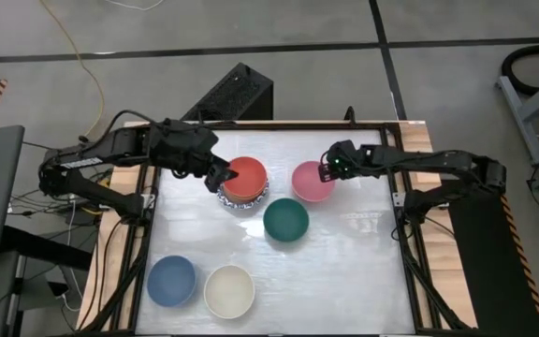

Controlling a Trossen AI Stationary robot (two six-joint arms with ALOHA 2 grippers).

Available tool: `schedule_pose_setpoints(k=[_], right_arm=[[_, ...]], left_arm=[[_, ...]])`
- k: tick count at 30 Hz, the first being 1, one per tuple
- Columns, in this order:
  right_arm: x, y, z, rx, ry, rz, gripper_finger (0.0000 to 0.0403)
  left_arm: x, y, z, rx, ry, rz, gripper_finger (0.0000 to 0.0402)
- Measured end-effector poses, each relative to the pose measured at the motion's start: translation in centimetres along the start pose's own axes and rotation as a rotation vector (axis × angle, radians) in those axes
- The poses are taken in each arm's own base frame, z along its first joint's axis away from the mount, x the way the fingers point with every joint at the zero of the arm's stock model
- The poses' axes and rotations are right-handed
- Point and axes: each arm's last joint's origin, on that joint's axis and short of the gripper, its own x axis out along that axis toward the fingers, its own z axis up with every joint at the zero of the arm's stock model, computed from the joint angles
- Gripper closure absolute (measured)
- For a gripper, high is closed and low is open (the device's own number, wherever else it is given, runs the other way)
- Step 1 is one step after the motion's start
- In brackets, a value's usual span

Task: Nest bowls inside each other
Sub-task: Stack the pink bowl on top of the orange bowl

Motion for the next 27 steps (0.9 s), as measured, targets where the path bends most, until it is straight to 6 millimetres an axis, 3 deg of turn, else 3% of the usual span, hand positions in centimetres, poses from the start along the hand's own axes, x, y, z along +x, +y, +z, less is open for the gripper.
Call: schedule_pose_setpoints(k=[9,19,23,27], right_arm=[[0.7,0.1,-1.2,-0.019,0.030,-0.011,0.0202],[3.2,1.2,-2.6,-0.077,0.101,-0.065,0.0210],[3.6,1.3,-3.0,-0.070,0.115,-0.081,0.0253],[3.7,1.3,-3.0,-0.068,0.116,-0.083,0.0326]], left_arm=[[1.0,-0.2,0.1,0.006,0.004,0.001,0.0161],[1.6,-0.3,0.1,0.007,0.012,0.005,0.0161],[1.7,-0.2,0.1,0.007,0.012,0.006,0.0161],[1.6,-0.3,0.1,0.007,0.010,0.005,0.0161]])
